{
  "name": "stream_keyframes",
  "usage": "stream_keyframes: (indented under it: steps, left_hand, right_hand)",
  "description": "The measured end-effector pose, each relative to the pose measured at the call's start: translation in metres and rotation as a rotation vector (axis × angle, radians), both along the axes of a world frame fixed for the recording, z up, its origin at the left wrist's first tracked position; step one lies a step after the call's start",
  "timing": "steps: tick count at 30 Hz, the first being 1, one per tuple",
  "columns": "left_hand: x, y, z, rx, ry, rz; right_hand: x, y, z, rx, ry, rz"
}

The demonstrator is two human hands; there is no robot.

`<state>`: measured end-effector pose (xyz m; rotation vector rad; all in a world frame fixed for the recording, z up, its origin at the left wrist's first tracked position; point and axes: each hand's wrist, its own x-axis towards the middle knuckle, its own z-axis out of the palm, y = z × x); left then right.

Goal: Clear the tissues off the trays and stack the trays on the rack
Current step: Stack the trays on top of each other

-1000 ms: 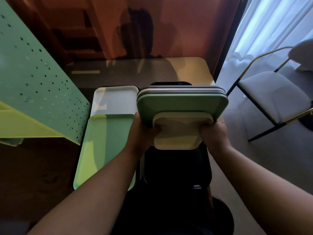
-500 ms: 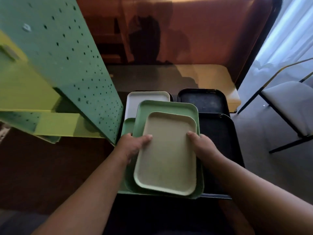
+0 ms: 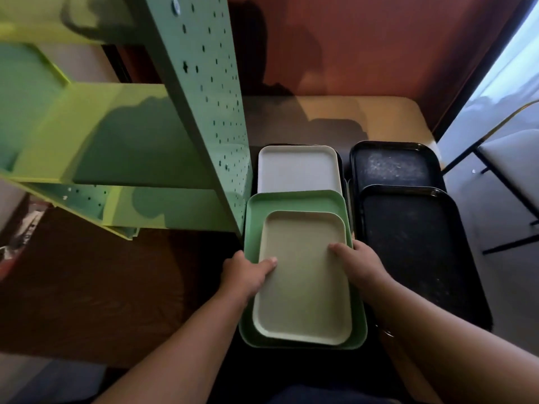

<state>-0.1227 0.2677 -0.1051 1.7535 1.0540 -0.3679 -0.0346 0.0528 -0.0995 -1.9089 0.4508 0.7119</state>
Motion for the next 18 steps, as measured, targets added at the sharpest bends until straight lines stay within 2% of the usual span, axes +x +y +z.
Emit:
stream_keyframes:
  steps: [8,18]
  left_hand:
    - [0.010,-0.004,0.004,0.058,0.030,-0.029]
    - [0.012,-0.005,0.006,0.051,0.048,-0.081]
  right_hand:
    - [-0.002,0.007,0.006,-0.023,-0.078,-0.024]
    - [0.001,0.005,0.005,-0.098,-0.062,0.022]
